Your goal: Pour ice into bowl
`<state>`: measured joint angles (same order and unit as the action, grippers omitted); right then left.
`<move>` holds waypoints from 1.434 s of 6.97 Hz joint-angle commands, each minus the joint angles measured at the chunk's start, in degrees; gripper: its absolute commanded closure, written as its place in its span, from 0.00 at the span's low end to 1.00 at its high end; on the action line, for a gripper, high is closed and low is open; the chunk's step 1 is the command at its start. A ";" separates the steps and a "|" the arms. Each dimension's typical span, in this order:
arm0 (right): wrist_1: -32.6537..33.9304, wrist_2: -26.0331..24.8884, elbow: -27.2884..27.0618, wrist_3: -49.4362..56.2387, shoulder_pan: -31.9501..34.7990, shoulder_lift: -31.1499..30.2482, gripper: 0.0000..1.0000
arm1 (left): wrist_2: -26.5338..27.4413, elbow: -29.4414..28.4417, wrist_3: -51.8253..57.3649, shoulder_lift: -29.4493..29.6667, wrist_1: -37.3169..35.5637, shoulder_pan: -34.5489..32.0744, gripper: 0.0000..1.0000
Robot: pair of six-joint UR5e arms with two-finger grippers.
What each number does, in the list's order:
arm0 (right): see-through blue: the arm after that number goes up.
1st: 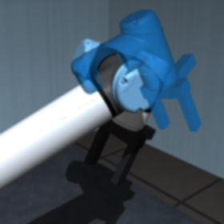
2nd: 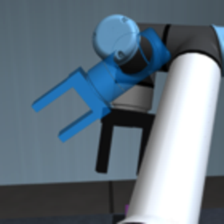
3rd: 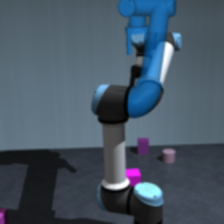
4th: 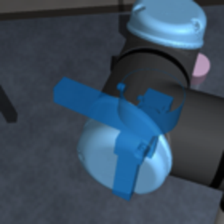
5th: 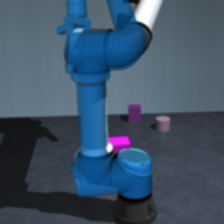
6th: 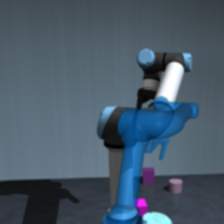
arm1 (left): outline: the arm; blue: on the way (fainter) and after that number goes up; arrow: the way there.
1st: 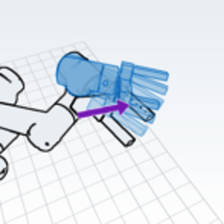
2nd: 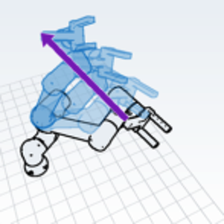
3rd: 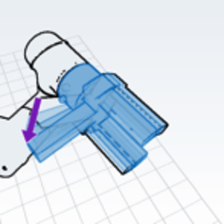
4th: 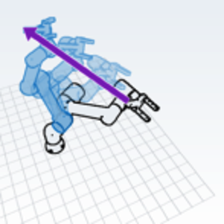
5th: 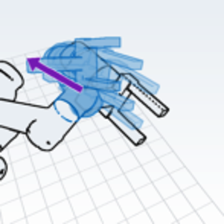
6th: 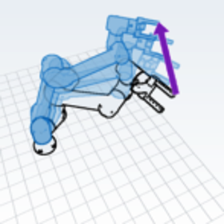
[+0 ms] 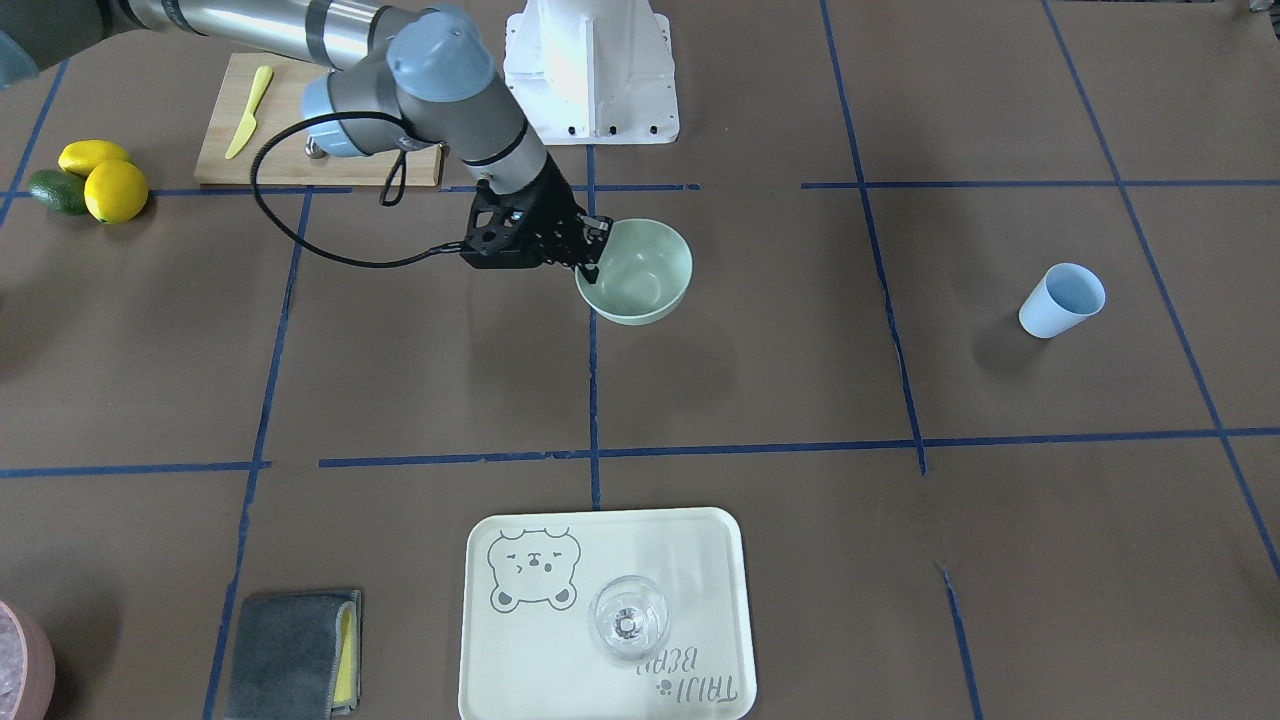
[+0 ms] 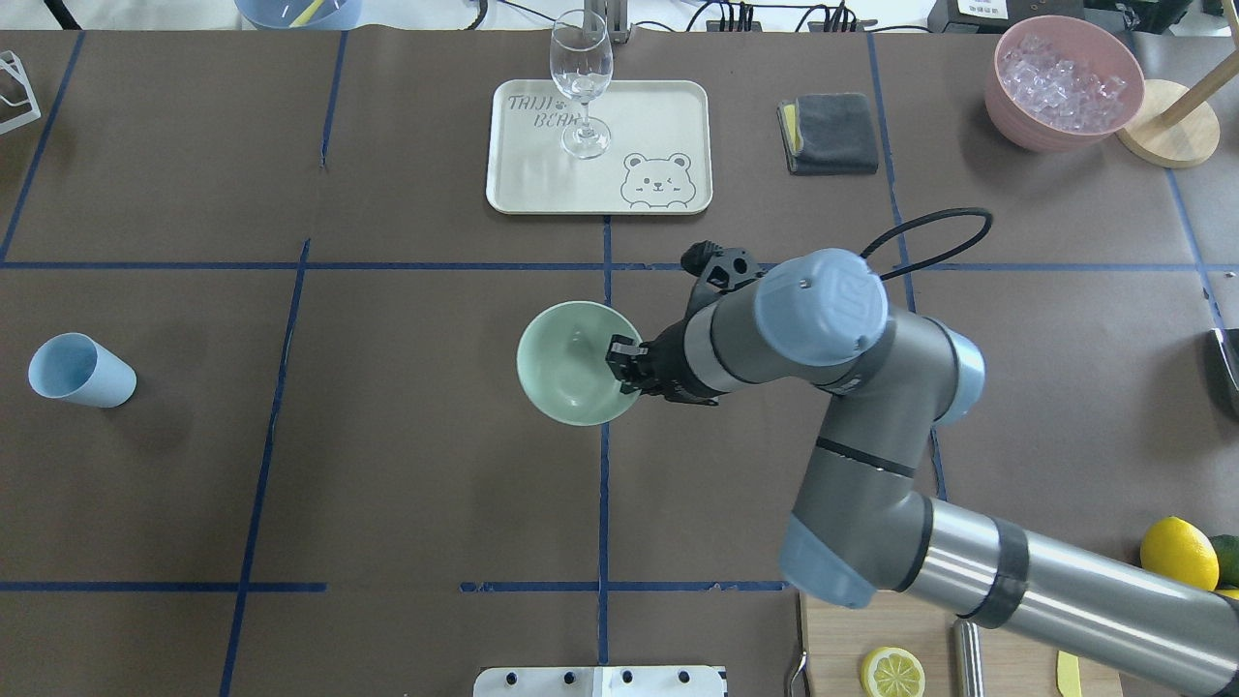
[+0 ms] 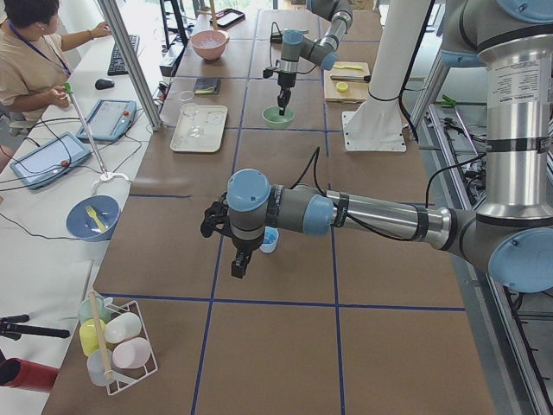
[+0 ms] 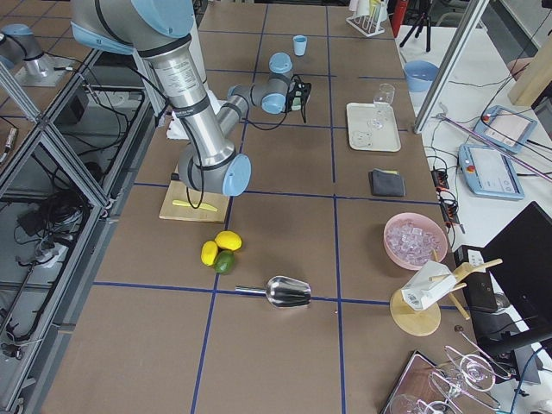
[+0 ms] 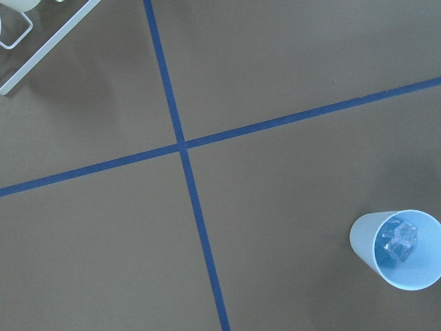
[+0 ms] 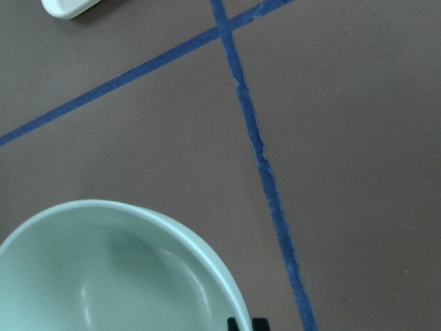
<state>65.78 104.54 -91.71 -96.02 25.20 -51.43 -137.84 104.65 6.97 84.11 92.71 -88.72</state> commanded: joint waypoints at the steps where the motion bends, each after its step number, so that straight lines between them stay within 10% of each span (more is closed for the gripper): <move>1: 0.75 -2.23 8.56 -2.24 -2.16 6.43 1.00 | -0.41 -0.15 -0.02 -0.09 1.15 0.04 0.00; 4: 0.67 -2.15 11.46 -1.89 -2.87 6.87 1.00 | -1.99 -0.24 -0.02 -0.09 1.07 0.04 0.00; 5: 0.75 -2.32 11.47 -2.41 -2.87 7.13 0.01 | -1.99 -0.24 -0.02 -0.09 1.07 0.13 0.00; 8: -2.83 -2.23 9.55 -6.02 -2.44 7.84 0.00 | -2.17 -0.32 -0.28 0.00 1.33 0.21 0.00; 10: -1.62 -0.49 -2.25 -5.93 0.98 0.78 0.00 | -2.08 -2.59 -0.46 -0.61 10.59 1.00 0.00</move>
<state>63.87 103.01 -86.82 -101.91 24.28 -45.73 -139.90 103.62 6.67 83.95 97.87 -88.00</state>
